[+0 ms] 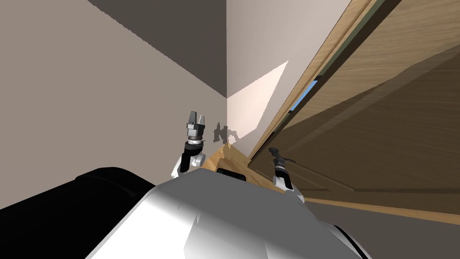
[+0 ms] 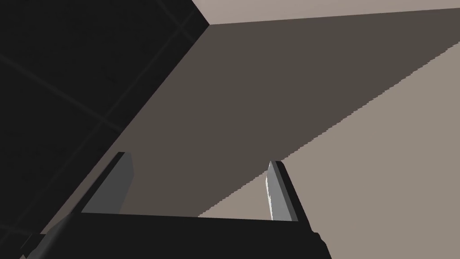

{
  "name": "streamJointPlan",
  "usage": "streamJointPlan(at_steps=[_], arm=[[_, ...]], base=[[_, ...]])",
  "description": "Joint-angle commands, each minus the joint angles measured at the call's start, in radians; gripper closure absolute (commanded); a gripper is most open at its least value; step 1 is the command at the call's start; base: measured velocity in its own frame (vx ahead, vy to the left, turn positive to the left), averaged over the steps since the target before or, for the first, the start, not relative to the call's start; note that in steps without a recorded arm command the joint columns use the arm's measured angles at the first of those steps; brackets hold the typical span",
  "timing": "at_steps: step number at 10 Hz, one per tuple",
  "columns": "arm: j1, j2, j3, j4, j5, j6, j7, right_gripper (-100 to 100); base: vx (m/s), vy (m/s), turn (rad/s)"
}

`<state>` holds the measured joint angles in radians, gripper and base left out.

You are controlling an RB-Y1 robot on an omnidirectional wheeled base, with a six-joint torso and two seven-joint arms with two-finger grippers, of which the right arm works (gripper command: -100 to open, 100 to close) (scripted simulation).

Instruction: Pull the door open

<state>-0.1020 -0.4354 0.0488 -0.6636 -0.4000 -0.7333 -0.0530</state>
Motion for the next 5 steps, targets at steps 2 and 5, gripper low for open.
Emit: streamJointPlan(at_steps=[2, 5], arm=[[0.010, -0.010, 0.022, -0.006, 0.009, -0.009, -0.022, 100], [0.025, -0.033, 0.057, -0.019, 0.023, -0.028, -0.057, 100]], base=[[-0.150, -0.022, 0.086], [-0.271, -0.064, 0.116]])
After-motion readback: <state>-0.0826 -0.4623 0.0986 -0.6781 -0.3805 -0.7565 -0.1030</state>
